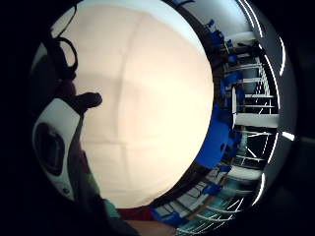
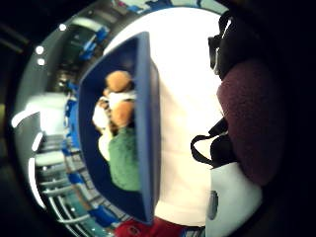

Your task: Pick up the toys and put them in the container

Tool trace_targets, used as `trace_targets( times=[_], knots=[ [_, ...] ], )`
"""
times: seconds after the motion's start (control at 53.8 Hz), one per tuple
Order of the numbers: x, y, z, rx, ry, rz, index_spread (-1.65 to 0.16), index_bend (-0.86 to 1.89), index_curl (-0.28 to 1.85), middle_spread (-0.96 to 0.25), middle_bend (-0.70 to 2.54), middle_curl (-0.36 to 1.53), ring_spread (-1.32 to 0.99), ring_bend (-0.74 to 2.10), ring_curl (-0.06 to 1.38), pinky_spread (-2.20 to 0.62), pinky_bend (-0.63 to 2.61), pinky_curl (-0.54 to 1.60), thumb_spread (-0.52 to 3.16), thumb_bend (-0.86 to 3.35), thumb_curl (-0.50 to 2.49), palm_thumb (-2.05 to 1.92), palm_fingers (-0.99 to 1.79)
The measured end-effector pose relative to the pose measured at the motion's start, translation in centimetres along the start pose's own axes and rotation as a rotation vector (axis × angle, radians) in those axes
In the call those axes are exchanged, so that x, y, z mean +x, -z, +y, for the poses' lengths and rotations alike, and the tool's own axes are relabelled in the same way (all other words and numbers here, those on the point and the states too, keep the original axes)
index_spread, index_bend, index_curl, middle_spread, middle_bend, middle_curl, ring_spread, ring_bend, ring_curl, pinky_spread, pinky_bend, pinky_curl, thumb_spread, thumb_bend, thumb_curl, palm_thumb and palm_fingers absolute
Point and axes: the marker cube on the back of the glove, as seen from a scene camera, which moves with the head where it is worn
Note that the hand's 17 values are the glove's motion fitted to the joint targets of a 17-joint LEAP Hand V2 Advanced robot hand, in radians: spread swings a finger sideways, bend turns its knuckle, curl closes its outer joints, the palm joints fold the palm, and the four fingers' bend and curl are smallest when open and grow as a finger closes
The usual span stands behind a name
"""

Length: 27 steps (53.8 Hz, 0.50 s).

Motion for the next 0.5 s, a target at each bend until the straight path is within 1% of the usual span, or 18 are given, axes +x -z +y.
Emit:
trace_targets(
  times=[0.186, 0.334, 0.502],
  knots=[
    [-2.8, 6.8, 1.5, 0.054, 0.042, -0.064, -0.42, 0.19, 0.34, -0.41, 0.43, 0.38, -0.51, 0.77, 0.46, -0.46, 0.97, 0.32, 0.97, 0.20, 0.67, 0.67, 0.94],
    [-7.5, 11.2, 2.8, 0.107, 0.116, -0.067, -0.43, 0.18, 0.37, -0.44, 0.42, 0.41, -0.53, 0.76, 0.47, -0.47, 0.96, 0.33, 0.88, 0.18, 0.74, 0.68, 0.95],
    [-13.1, 13.3, 3.9, 0.122, 0.165, -0.152, -0.44, 0.18, 0.40, -0.45, 0.40, 0.44, -0.55, 0.74, 0.48, -0.47, 0.94, 0.34, 0.82, 0.16, 0.81, 0.68, 0.95]
  ],
)
